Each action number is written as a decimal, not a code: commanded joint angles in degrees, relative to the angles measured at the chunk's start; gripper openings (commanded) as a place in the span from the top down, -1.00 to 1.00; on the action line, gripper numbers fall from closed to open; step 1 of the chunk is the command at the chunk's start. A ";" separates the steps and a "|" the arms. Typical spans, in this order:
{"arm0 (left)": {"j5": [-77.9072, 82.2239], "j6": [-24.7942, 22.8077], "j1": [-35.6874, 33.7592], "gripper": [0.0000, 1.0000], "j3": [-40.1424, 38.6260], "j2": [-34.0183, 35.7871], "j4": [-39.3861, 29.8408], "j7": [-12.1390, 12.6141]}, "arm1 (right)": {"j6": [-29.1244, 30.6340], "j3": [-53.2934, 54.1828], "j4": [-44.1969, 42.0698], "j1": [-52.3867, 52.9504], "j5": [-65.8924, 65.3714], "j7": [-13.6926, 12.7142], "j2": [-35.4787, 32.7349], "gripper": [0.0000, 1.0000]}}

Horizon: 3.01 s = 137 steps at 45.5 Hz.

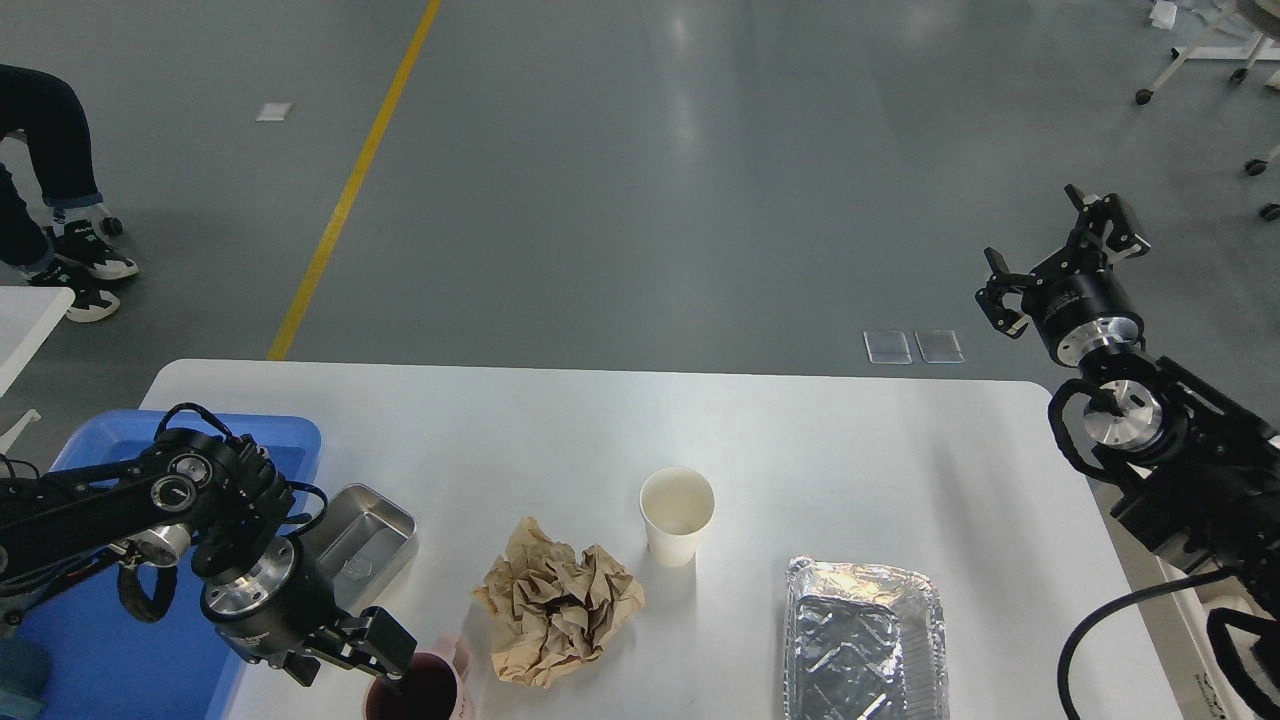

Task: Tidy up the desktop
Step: 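Reach the left gripper down to the pink mug, then close the left gripper on the pink mug and lift it, then carry the pink mug over the blue tray and lower it in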

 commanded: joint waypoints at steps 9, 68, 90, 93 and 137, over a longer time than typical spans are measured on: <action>3.35 0.00 -0.08 -0.98 0.97 -3.43 1.31 0.22 | 0.00 0.09 0.00 -0.18 0.03 0.00 -0.85 -1.00; 11.88 0.00 1.32 1.00 -2.73 -10.19 2.37 9.18 | 0.26 0.09 0.00 -1.06 0.03 0.00 -2.08 -1.00; 11.17 0.00 0.53 1.00 -12.47 -10.02 1.75 8.48 | 0.26 0.09 0.00 -1.06 0.03 0.00 -2.52 -1.00; 11.17 0.00 0.88 1.00 -15.98 -9.32 1.75 8.30 | 0.26 0.09 0.00 -1.06 0.03 0.00 -2.52 -1.00; 11.61 0.00 21.27 1.00 -67.66 1.75 5.88 -7.78 | 0.26 0.09 0.09 -0.27 0.03 -0.09 -3.23 -1.00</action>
